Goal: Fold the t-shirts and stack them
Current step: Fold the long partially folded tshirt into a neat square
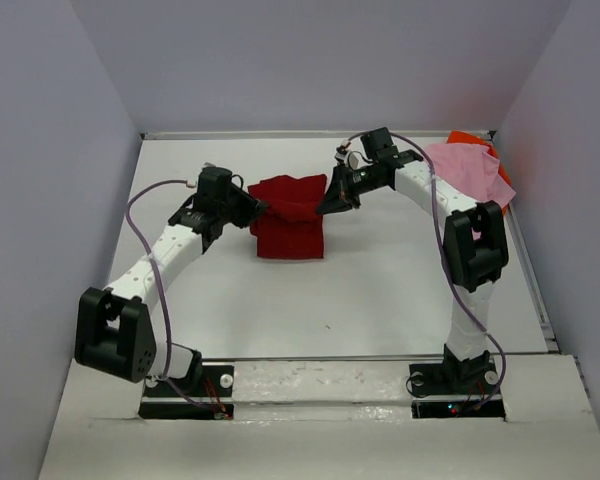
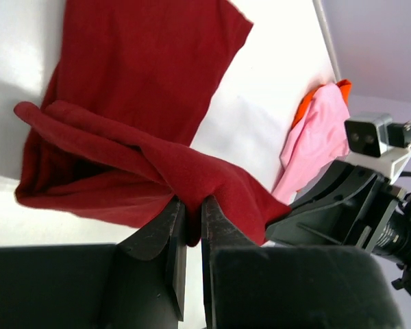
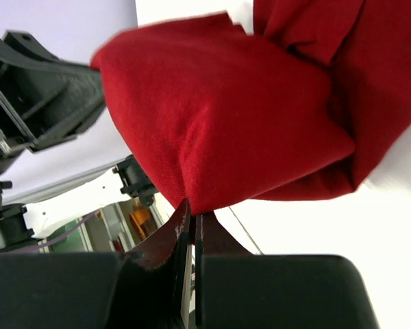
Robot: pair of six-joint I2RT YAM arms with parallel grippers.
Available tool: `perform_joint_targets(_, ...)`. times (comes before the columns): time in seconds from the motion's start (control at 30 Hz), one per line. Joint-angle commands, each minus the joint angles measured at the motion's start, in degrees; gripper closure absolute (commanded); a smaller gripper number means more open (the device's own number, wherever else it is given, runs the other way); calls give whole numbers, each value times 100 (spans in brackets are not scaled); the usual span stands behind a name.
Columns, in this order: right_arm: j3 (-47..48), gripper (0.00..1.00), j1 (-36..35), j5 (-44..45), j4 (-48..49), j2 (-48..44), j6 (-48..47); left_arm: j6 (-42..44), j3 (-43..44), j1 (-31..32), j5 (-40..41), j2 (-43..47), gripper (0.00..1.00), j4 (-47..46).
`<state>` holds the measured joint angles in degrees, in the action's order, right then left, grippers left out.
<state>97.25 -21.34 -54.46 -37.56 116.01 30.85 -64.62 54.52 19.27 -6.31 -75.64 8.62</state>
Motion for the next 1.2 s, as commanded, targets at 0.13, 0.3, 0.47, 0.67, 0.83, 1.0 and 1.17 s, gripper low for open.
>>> perform_joint_targets(0.13, 487, 100, 166, 14, -85, 431, -167, 740, 1174, -292, -836, -1249, 87, -546)
perform_joint_targets(0.3, 891, 100, 218, 137, -93, 818, -176, 828, 1411, -309, -1171, -1831, 86, -983)
perform_joint_targets(0.47, 1454, 100, 333, 243, -93, 1248, -158, 916, 1789, -354, -1356, -2534, 86, -1144)
perform_joint_targets(0.67, 1771, 100, 455, 348, -93, 1486, -149, 995, 2466, -415, -1461, -3079, 86, -1108)
perform_joint_targets(0.83, 1797, 100, 508, 427, -76, 1556, -228, 1030, 2590, -520, -1514, -3247, 86, -1073)
perform_joint_targets(1.0, 2104, 100, 622, 577, -76, 1811, -255, 1057, 2598, -714, -1540, -3378, 85, -1021)
perform_joint_targets(1.17, 2675, 100, 798, 647, -6, 2381, -238, 1048, 2800, -986, -1646, -3826, 85, -915)
